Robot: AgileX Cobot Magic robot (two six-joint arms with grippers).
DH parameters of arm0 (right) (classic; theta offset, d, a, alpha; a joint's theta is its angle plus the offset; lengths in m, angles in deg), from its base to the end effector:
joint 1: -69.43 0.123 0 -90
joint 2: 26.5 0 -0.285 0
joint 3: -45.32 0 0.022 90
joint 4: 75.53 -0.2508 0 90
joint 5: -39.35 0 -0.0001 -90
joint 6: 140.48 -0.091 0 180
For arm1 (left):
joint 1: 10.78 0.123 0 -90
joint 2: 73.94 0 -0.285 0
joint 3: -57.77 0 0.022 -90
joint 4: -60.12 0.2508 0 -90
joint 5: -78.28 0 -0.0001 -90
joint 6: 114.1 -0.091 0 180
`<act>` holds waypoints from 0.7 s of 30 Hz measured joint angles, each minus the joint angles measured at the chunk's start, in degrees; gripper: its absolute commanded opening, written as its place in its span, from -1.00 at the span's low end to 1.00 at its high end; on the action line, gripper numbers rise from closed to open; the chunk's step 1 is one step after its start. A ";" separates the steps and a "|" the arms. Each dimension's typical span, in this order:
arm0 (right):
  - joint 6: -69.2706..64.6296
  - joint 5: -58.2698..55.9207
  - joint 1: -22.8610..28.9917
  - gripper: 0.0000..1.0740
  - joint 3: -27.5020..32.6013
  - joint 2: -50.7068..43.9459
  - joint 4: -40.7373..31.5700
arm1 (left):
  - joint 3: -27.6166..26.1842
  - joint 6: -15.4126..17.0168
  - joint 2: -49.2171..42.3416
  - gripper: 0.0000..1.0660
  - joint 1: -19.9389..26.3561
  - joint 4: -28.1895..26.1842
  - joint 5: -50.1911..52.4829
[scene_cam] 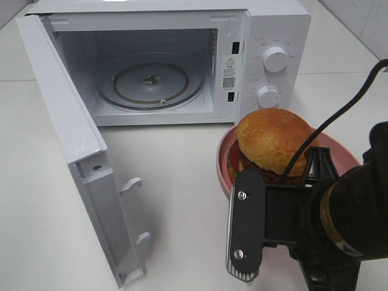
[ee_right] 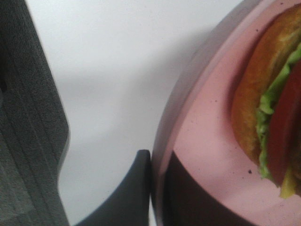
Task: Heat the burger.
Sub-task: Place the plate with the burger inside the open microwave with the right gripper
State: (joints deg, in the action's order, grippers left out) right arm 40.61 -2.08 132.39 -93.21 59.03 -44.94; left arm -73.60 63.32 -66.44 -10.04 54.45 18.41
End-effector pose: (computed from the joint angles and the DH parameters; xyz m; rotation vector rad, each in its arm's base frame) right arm 0.1249 0.1771 0.1913 -1.8643 2.0274 -0.3275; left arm -0.0049 -0.0078 0.2786 0.0363 2.0213 -0.0813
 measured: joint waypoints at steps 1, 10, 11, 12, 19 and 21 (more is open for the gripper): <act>4.76 0.11 0.23 -1.00 0.00 -0.74 -0.46 | 0.00 0.00 0.00 -1.00 0.00 0.00 0.00; 34.61 1.89 0.23 -1.00 0.00 -1.09 -0.80 | 0.00 0.00 0.00 -1.00 0.00 0.00 0.00; 34.61 1.89 0.23 -1.00 0.00 -1.09 -0.80 | 0.00 0.00 0.00 -1.00 0.00 0.00 0.00; 37.53 2.18 0.23 -1.00 0.00 -1.09 -0.74 | 0.00 0.00 0.00 -1.00 0.00 0.00 0.00; 44.35 3.27 0.23 -1.00 0.00 -1.09 0.46 | 0.00 0.00 0.00 -1.00 0.00 0.00 0.00; 44.40 3.78 0.23 -1.00 0.00 -1.09 1.09 | 0.00 0.00 0.00 -1.00 0.00 0.00 0.00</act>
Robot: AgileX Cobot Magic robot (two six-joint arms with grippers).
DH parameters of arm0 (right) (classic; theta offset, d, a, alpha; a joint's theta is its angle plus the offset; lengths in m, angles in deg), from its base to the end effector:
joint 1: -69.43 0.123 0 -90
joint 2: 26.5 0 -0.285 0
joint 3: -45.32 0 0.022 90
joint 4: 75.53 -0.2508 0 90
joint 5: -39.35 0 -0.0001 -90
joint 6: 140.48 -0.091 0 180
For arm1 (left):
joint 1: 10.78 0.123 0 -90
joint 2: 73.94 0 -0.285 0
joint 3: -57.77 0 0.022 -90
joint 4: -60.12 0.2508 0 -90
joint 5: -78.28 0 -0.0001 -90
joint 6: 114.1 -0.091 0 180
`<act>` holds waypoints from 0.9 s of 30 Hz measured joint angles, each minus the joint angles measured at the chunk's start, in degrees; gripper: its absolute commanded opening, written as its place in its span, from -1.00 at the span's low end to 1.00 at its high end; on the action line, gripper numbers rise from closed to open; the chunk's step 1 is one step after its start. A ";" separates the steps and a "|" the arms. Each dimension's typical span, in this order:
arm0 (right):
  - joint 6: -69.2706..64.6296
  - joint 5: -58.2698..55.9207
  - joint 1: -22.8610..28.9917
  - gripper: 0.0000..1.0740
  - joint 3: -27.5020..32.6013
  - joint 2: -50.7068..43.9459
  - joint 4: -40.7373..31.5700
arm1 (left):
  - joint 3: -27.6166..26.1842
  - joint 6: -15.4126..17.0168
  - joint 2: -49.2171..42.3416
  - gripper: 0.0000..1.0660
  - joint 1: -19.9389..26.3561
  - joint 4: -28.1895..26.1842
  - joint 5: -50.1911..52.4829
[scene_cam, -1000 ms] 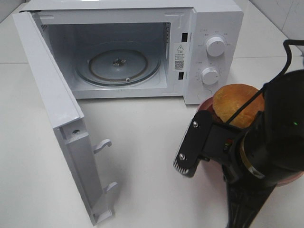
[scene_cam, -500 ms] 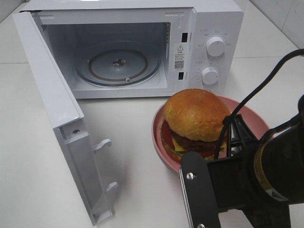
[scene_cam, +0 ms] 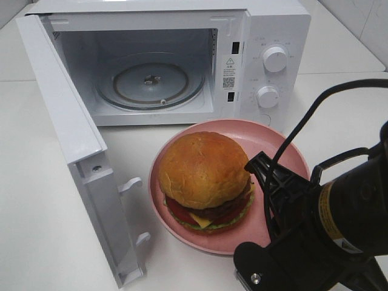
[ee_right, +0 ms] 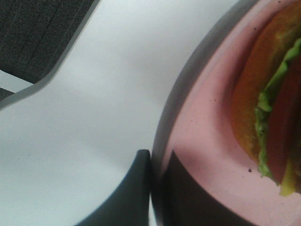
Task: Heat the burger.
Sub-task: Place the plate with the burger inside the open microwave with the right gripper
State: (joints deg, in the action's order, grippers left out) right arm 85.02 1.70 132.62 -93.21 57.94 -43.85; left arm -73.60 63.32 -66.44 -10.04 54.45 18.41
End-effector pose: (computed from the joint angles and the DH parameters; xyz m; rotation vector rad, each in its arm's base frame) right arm 0.1248 0.1822 0.1968 -2.5184 1.1407 -0.4910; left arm -0.0049 -0.0078 0.2786 0.0363 2.0213 -0.0813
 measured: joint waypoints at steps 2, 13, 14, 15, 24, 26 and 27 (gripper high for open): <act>0.00 0.34 0.00 -1.00 0.00 0.00 0.11 | 0.00 0.00 0.00 -1.00 0.00 0.00 0.00; 3.50 8.02 -6.59 -1.00 0.00 0.29 0.52 | 0.00 0.00 0.00 -1.00 0.00 0.00 0.00; 4.18 8.65 -7.45 -1.00 0.00 0.69 0.46 | 0.00 0.00 0.00 -1.00 0.00 0.00 0.00; 5.21 10.14 -8.77 -1.00 0.00 1.55 0.46 | 0.00 0.00 0.00 -1.00 0.00 0.00 0.00; 8.54 16.44 -12.09 -1.00 -0.52 6.59 0.46 | 0.00 0.00 0.00 -1.00 0.00 0.00 0.00; 8.94 16.90 -12.20 -1.00 -1.60 8.08 0.52 | 0.00 0.00 0.00 -1.00 0.00 0.00 0.00; 9.05 17.13 -12.20 -1.00 -2.46 9.00 0.52 | 0.00 0.00 0.00 -1.00 0.00 0.00 0.00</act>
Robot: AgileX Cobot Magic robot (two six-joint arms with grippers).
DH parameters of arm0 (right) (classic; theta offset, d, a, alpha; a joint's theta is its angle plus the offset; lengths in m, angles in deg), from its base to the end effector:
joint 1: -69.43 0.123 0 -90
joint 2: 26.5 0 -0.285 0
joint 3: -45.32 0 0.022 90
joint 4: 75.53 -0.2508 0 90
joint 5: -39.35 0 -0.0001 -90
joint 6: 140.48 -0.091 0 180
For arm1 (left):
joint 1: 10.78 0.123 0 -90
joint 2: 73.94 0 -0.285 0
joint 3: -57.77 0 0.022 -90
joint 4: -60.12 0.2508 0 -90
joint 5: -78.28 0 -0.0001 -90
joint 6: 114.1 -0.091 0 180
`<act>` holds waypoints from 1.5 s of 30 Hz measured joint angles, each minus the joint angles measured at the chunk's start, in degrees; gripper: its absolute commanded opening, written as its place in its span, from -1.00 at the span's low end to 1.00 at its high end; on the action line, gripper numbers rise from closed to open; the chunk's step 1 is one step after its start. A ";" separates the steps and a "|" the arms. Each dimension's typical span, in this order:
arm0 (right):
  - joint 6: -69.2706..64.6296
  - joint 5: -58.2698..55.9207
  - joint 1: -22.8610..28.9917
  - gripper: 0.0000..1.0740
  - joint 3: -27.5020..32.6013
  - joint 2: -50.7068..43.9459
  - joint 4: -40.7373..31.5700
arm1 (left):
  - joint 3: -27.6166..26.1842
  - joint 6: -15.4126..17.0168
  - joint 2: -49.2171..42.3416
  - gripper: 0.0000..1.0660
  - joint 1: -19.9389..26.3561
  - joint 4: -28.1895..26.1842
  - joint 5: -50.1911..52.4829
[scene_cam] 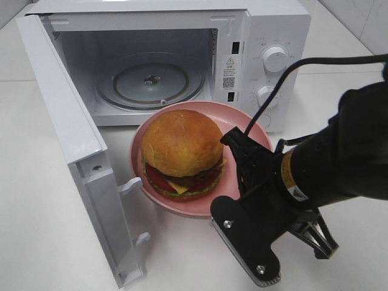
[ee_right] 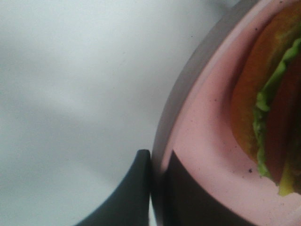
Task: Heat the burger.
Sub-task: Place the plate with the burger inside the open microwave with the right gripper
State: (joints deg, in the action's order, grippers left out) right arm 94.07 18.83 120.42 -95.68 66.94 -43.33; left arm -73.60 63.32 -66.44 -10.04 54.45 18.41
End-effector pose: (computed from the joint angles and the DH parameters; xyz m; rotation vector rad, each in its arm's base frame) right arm 0.1779 0.1926 0.1770 -2.4420 1.0573 -0.4485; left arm -0.0049 -0.0078 0.2786 0.0363 2.0213 -0.0813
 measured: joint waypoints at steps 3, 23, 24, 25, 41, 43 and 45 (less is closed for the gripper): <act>1.72 0.11 -0.17 -1.00 -4.01 3.50 0.00 | 0.00 0.00 0.00 -1.00 0.00 0.00 0.00; 25.73 0.97 -7.91 -1.00 -17.70 13.69 -16.21 | 0.00 0.00 0.00 -1.00 0.00 0.00 0.00; 26.64 0.74 -8.48 -1.00 -19.19 14.73 -16.56 | 0.00 0.00 0.00 -1.00 0.00 0.00 0.00; 26.87 0.46 -8.82 -1.00 -20.11 15.30 -16.62 | 0.00 0.00 0.00 -1.00 0.00 0.00 0.00; 26.47 -8.82 -10.20 -1.00 -37.93 26.47 -18.11 | 0.00 0.00 0.00 -1.00 0.00 0.00 0.00; 24.87 -10.89 -10.20 -1.00 -42.23 29.16 -18.22 | 0.00 0.00 0.00 -1.00 0.00 0.00 0.00; 23.49 -12.26 -10.20 -1.00 -45.38 31.05 -18.22 | 0.00 0.00 0.00 -1.00 0.00 0.00 0.00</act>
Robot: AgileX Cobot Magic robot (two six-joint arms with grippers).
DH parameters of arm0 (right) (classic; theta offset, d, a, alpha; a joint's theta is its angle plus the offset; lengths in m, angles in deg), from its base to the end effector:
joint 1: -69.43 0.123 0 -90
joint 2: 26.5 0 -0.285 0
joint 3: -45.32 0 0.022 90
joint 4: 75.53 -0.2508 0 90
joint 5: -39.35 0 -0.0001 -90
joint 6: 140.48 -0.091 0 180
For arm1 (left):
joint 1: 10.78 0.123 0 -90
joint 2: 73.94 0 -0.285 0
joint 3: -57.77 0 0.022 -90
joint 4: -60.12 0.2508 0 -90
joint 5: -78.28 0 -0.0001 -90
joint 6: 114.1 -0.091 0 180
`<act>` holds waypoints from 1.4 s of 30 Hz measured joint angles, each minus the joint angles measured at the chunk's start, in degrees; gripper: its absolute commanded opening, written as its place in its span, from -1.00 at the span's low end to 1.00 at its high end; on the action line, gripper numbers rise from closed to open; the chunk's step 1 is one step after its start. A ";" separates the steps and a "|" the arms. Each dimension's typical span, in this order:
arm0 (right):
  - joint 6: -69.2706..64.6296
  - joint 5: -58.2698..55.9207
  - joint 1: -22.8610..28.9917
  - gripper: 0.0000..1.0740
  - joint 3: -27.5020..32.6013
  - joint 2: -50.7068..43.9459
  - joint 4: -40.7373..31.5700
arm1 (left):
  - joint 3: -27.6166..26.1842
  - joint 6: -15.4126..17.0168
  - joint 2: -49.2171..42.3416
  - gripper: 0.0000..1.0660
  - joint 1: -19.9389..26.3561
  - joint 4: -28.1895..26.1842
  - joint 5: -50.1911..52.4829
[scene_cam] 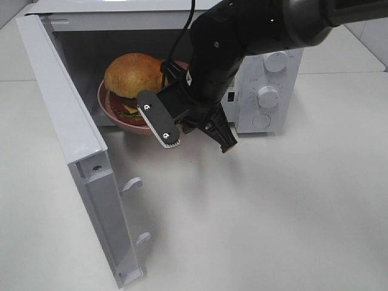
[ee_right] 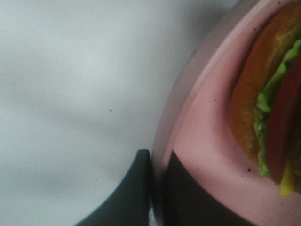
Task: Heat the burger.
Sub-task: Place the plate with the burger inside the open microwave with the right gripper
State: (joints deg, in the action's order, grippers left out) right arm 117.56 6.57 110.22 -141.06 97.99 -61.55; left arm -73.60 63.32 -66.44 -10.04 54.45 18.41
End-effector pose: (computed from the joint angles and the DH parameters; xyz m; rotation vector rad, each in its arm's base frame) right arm 0.3393 0.2770 0.1809 -2.4191 1.1631 -0.4578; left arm -0.0049 -0.0078 0.2786 0.0363 2.0213 -0.0813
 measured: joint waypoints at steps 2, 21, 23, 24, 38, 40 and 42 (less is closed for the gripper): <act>-1.66 -0.92 0.00 -1.00 -2.98 1.83 0.00 | 0.00 0.00 0.00 -1.00 0.00 0.00 0.00; -17.99 -7.73 -1.26 -1.00 -22.75 16.27 -0.63 | 0.00 0.00 0.00 -1.00 0.00 0.00 0.00; -18.39 -7.96 -1.55 -1.00 -22.98 16.33 -0.63 | 0.00 0.00 0.00 -1.00 0.00 0.00 0.00; -18.51 -7.96 -1.60 -1.00 -22.98 16.39 -0.69 | 0.00 0.00 0.00 -1.00 0.00 0.00 0.00; -26.93 -6.36 -1.60 -0.50 -23.26 16.27 -1.09 | 0.00 0.00 0.00 -1.00 0.00 0.00 0.00; -31.80 -6.25 -1.60 -0.29 -23.26 15.99 -1.43 | 0.00 0.00 0.00 -1.00 0.00 0.00 0.00; -33.29 -6.25 -1.60 -0.21 -23.26 15.93 -1.49 | 0.00 0.00 0.00 -1.00 0.00 0.00 0.00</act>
State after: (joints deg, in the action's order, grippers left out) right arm 84.27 0.33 108.62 -164.32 113.92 -63.04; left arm -73.60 63.32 -66.44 -10.04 54.45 18.41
